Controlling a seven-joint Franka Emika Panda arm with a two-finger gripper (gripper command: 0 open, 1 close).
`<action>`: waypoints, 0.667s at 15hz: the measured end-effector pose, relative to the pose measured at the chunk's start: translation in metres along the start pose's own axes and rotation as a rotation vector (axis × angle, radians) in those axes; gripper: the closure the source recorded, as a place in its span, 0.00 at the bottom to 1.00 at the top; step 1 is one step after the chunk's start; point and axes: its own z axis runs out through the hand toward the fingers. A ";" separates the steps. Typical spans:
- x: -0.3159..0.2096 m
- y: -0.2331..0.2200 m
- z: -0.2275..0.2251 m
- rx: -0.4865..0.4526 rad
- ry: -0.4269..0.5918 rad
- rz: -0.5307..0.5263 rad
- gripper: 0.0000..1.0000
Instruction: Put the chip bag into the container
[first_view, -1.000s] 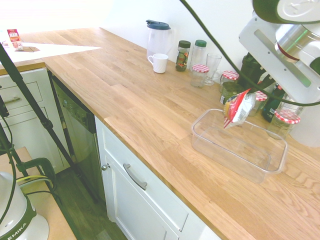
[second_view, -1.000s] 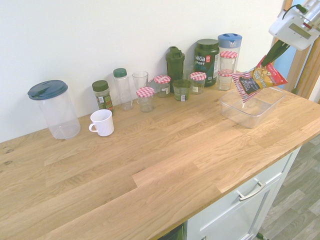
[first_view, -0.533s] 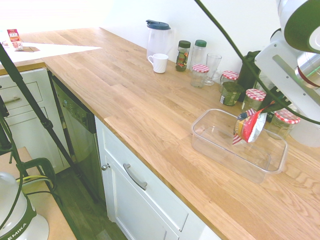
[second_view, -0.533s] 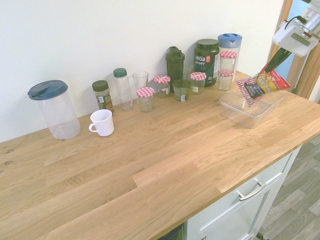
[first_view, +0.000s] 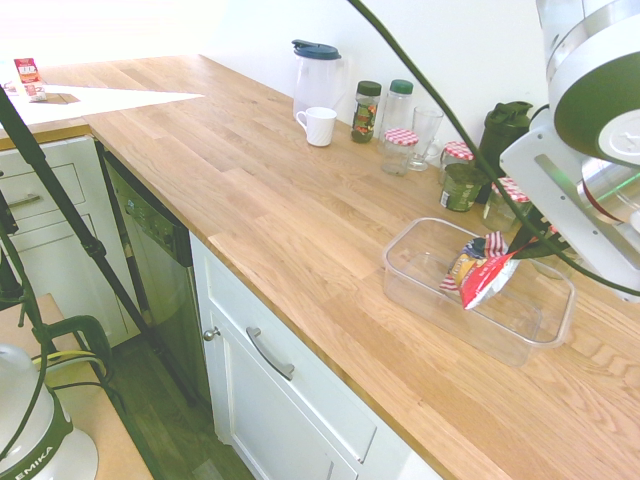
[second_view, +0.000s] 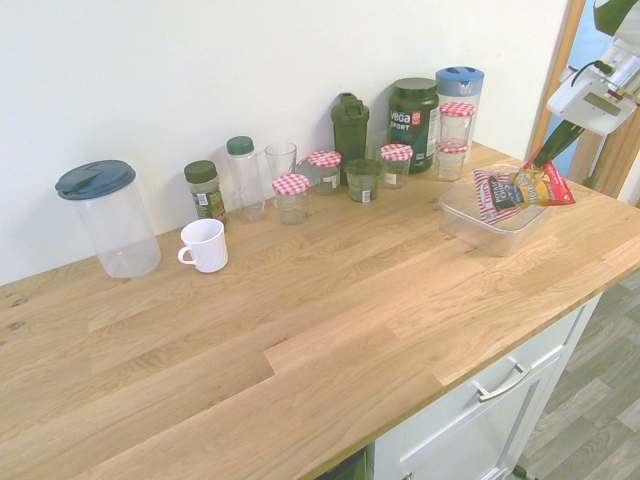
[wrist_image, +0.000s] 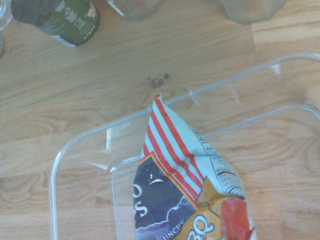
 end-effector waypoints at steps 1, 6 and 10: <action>0.001 0.002 0.004 -0.009 0.000 0.001 0.00; 0.009 0.018 0.018 -0.030 -0.009 0.005 0.00; 0.008 0.018 0.011 -0.025 0.015 -0.002 0.00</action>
